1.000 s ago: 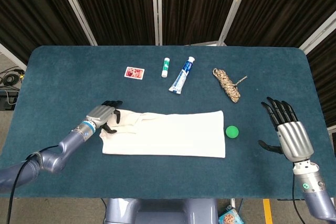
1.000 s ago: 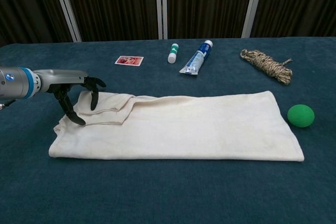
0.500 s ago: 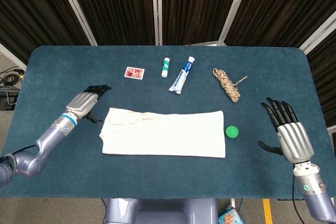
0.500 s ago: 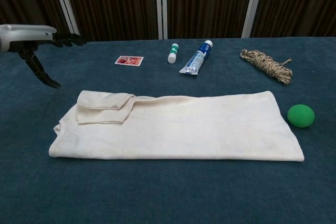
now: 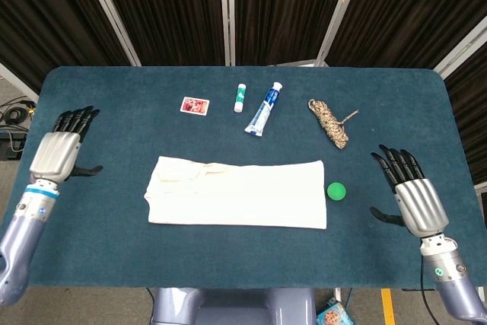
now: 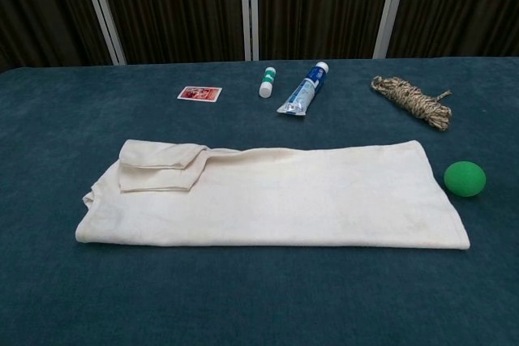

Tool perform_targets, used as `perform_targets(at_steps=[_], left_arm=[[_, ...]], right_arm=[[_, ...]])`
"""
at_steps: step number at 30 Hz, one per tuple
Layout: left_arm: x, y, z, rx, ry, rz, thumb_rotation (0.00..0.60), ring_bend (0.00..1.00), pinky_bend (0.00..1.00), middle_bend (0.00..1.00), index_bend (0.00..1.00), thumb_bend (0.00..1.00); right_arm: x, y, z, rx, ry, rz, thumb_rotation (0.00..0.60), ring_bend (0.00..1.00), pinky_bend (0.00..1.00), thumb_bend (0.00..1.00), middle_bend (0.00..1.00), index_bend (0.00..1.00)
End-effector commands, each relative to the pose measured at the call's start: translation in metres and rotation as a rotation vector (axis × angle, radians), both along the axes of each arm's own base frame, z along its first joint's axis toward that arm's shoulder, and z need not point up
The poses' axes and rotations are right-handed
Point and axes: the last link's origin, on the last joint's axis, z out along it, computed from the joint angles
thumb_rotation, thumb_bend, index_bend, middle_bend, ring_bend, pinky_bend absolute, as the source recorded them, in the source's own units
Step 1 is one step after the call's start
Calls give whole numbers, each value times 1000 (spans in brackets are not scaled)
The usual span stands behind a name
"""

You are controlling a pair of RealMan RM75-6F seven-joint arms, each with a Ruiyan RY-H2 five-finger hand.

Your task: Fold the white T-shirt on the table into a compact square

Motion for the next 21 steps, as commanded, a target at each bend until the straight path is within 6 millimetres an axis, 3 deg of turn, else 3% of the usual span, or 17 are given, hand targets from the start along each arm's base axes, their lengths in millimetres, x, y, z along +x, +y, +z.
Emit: perform_targets(at_steps=[1,7,21], left_arm=[[-16,-33,11,57,37,85,600,0,0,0,0,0],[-20,-54,11,96,55,102,600,0,0,0,0,0],[-24,-63,1,84,84,90,600,0,0,0,0,0]], right_arm=[[-1,0,-3,14,8,-1,600,0,0,0,0,127],[-2,-3,-20,96,64,15,600,0,0,0,0,133],[4,-43,-73,361,355,259,600,0,0,0,0,253]])
